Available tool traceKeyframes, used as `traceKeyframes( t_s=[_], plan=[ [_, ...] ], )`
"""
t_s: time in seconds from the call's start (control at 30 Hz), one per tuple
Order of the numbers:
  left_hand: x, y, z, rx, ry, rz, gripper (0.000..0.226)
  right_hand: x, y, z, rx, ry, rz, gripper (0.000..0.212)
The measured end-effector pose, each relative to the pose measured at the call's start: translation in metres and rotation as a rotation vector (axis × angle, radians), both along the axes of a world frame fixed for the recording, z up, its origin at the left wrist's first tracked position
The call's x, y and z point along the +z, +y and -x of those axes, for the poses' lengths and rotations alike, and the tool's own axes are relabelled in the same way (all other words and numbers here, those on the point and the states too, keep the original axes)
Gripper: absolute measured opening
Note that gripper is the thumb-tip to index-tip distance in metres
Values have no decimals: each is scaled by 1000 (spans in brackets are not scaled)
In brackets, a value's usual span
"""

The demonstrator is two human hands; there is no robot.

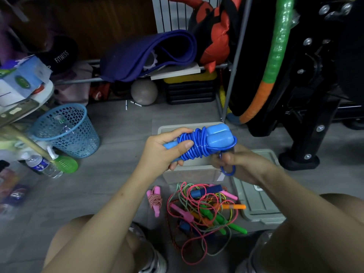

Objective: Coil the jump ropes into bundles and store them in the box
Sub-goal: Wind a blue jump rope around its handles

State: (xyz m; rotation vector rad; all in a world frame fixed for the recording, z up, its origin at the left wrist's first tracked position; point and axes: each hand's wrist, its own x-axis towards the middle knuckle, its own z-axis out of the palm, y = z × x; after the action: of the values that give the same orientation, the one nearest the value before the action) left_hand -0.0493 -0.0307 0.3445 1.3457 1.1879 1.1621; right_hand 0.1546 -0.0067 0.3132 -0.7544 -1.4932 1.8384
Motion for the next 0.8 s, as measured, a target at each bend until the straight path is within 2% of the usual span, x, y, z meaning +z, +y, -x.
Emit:
traceKeyframes(
  t_s=[0.1, 0.2, 0.43, 0.6, 0.7, 0.8],
  plan=[
    [-3, 1, -3, 42, 53, -41, 29, -4, -5, 10, -52, 70, 46, 84],
    [-4, 2, -3, 70, 68, -64, 30, -3, -4, 13, -154, 52, 44, 82],
    [-4, 0, -6, 111, 139, -59, 34, -2, -5, 18, -281, -93, 1, 39],
    [-10, 1, -8, 136, 183, -102, 35, 2, -5, 17, -378, -220, -13, 43],
    [-13, 3, -9, 145, 199, -110, 34, 4, -5, 19, -406, -209, -4, 25],
    [-19, 5, -11, 136, 187, -113, 37, 3, -4, 19, -436, -197, -4, 36]
  ],
)
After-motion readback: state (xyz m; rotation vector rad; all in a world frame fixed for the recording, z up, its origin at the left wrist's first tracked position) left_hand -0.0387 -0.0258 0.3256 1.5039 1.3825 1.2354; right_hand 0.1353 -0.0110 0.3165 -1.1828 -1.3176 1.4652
